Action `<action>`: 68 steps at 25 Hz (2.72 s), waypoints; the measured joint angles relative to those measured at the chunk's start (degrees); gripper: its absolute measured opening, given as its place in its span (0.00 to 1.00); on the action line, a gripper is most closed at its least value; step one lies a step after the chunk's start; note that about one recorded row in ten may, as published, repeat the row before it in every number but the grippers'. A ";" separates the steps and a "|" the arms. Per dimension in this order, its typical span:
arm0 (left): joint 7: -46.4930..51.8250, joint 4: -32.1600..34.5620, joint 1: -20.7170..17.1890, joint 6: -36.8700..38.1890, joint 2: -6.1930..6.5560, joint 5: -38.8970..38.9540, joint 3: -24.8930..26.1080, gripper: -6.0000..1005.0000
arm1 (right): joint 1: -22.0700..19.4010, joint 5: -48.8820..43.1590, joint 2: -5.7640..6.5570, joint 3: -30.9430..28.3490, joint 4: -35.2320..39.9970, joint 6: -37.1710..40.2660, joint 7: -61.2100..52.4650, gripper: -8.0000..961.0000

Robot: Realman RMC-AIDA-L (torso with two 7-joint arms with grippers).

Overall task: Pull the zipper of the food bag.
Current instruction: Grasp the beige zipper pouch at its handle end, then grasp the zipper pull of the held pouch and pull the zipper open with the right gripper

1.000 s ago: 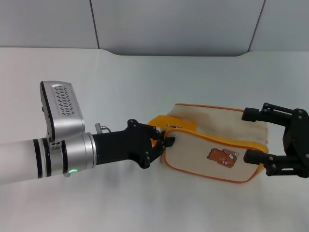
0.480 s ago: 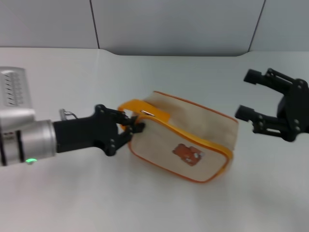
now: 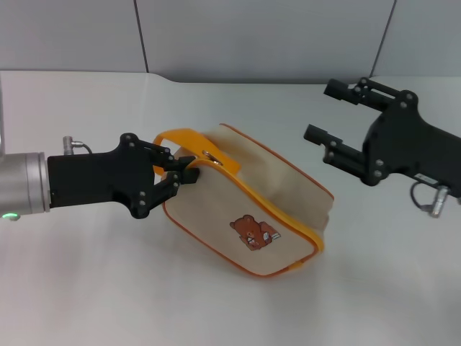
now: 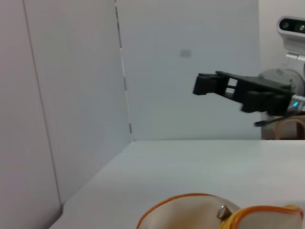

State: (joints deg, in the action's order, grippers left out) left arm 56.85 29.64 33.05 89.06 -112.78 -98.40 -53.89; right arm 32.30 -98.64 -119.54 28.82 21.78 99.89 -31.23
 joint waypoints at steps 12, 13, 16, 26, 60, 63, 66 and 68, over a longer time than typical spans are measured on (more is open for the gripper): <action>4.65 2.01 2.28 -0.49 -1.23 -2.26 -0.01 0.11 | 5.48 0.71 -0.11 0.19 -11.94 -6.78 19.33 0.36; 4.68 2.02 2.30 -0.51 -1.29 -2.28 0.00 0.11 | 5.85 0.71 -0.11 0.19 -12.53 -6.85 18.65 0.36; 4.70 2.03 2.33 -0.60 -1.34 -2.30 0.08 0.11 | 7.01 0.45 -0.12 0.25 -13.95 -7.02 15.39 0.36; 4.70 2.08 2.37 -1.56 -1.47 -2.30 0.16 0.11 | 8.25 0.06 -0.17 4.28 -14.87 -8.04 11.53 0.36; 4.37 2.17 2.02 -1.80 -1.56 -1.96 0.19 0.11 | 9.78 4.21 -0.22 10.94 -13.38 -14.42 -1.30 0.36; 4.35 2.18 2.07 -1.80 -1.56 -1.96 0.19 0.11 | 9.80 4.42 -0.22 10.44 -13.39 -15.40 -2.43 0.36; 4.41 2.18 2.11 -1.77 -1.56 -1.96 0.19 0.11 | 9.82 4.50 -0.19 9.93 -13.12 -16.57 -4.27 0.36; 4.43 2.18 2.10 -1.77 -1.56 -1.95 0.18 0.11 | 9.82 4.51 -0.18 9.93 -13.05 -16.94 -4.77 0.36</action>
State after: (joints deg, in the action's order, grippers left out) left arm 61.28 31.82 35.15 87.29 -114.34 -100.35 -53.70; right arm 42.12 -94.13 -119.71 38.76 8.73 82.95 -36.00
